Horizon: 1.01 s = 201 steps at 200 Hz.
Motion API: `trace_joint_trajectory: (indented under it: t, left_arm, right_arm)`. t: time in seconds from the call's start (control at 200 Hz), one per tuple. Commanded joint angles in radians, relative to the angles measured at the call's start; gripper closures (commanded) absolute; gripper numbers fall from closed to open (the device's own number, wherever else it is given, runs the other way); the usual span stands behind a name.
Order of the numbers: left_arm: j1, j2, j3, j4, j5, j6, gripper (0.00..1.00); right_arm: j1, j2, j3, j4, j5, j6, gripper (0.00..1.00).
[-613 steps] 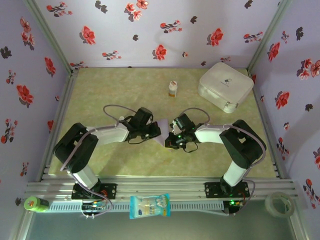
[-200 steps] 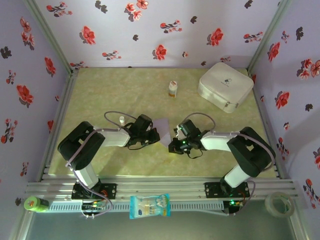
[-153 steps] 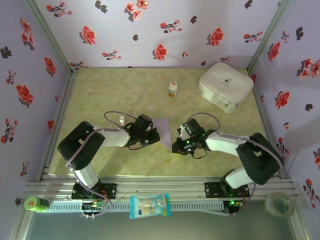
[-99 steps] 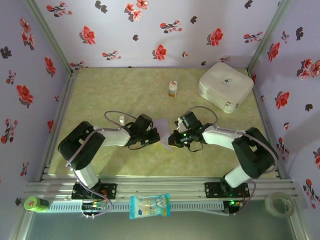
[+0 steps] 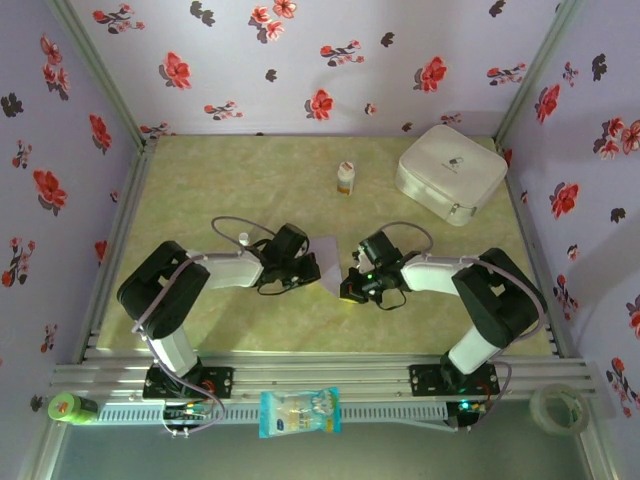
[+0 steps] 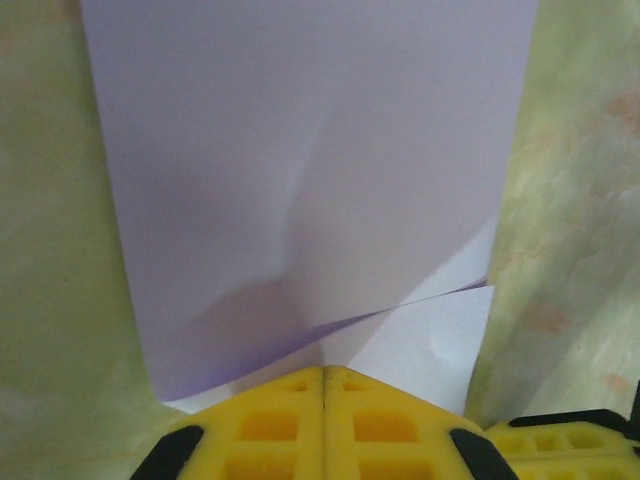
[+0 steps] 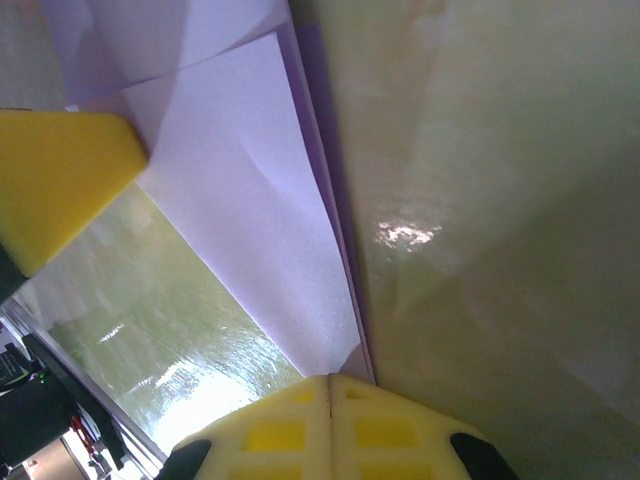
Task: Fold a paper plane with a square sheet of paper (pick it up from the middle)
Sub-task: Third fold the triangle at the center of the table.
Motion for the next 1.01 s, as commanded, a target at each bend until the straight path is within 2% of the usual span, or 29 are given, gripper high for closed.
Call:
trace_joint_trajectory:
  t: [0.0, 0.115, 0.195, 0.42, 0.55, 0.7, 0.805, 1.0]
  left_arm:
    - [0.005, -0.028, 0.062, -0.079, -0.02, 0.036, 0.93]
    - [-0.021, -0.062, 0.065, -0.084, -0.036, 0.031, 0.92]
    - [-0.044, -0.05, 0.061, -0.085, -0.048, 0.004, 0.98]
    - [-0.115, 0.017, -0.006, 0.108, 0.0, -0.096, 1.0]
    - [-0.123, 0.057, -0.028, 0.168, 0.001, -0.118, 1.0]
    - [-0.095, 0.083, -0.05, 0.132, -0.055, -0.113, 1.0]
    - [-0.057, 0.072, -0.099, 0.205, -0.057, -0.109, 0.98]
    - [0.007, 0.05, -0.138, 0.232, -0.022, -0.056, 0.95]
  right_arm:
    - [-0.004, 0.009, -0.024, -0.093, 0.078, -0.008, 1.0]
    - [-0.004, 0.009, -0.021, -0.098, 0.084, -0.004, 1.0]
    - [-0.004, 0.013, -0.018, -0.092, 0.085, -0.003, 1.0]
    - [-0.004, 0.008, -0.013, -0.112, 0.103, -0.006, 1.0]
    - [-0.004, 0.009, -0.02, -0.113, 0.112, -0.007, 1.0]
    - [-0.004, 0.016, -0.018, -0.135, 0.147, -0.013, 1.0]
    - [-0.004, 0.016, -0.022, -0.154, 0.175, -0.026, 1.0]
    - [-0.004, 0.045, -0.028, -0.149, 0.174, -0.036, 1.0]
